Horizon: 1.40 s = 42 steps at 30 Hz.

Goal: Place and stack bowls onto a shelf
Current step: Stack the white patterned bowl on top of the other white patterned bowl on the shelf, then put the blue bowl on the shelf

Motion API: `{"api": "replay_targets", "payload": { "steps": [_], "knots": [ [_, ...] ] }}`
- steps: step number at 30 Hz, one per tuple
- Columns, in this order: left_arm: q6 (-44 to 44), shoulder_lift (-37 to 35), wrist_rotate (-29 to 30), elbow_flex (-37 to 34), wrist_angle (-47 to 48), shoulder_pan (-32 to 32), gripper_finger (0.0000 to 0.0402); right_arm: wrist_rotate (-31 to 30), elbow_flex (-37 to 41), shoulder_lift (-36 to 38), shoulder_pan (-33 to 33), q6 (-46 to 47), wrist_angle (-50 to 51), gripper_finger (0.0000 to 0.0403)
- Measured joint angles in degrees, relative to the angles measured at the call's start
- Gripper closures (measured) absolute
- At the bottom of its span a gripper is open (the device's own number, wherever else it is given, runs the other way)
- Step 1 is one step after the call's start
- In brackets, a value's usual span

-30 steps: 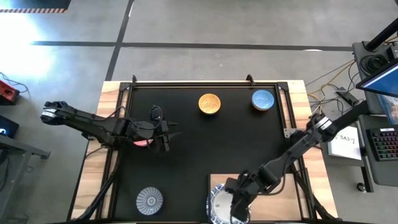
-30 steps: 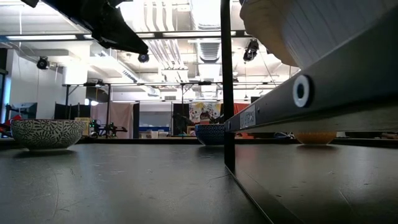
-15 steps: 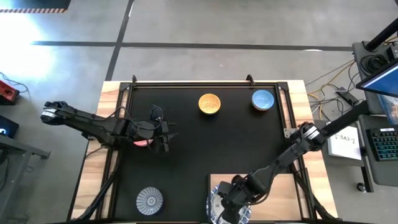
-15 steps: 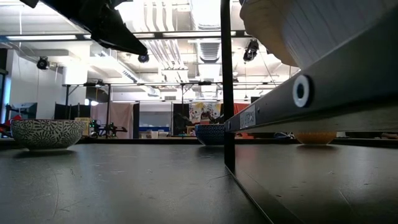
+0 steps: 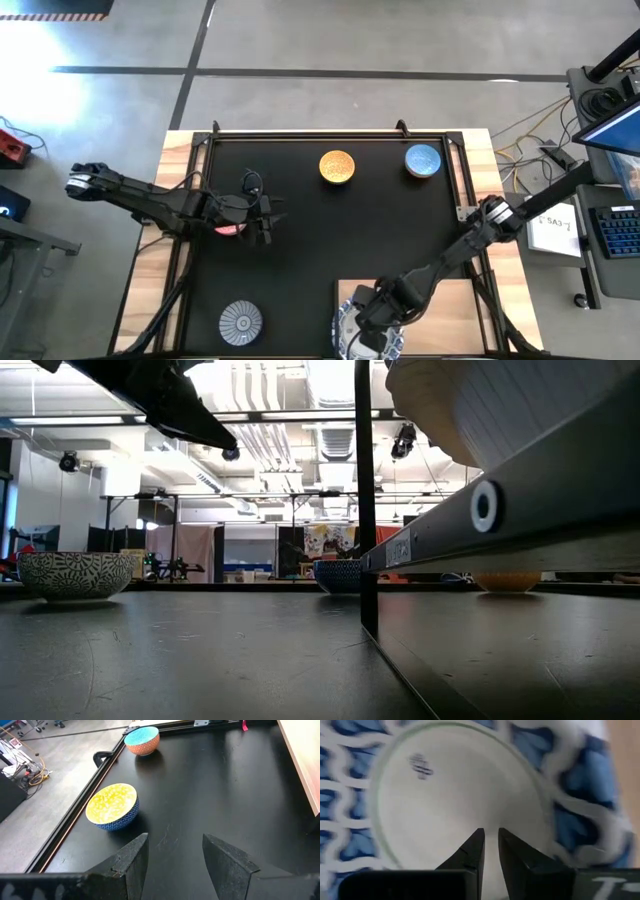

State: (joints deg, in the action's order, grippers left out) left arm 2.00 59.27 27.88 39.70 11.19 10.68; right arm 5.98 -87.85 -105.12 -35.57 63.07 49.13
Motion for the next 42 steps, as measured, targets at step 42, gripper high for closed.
{"api": "replay_targets", "payload": {
  "steps": [42],
  "knots": [
    [3.0,0.0,0.0,0.0,0.0,0.0,0.0232,-21.2,-2.4,16.0,16.8,-11.7,31.1,0.0360]
  ]
}}
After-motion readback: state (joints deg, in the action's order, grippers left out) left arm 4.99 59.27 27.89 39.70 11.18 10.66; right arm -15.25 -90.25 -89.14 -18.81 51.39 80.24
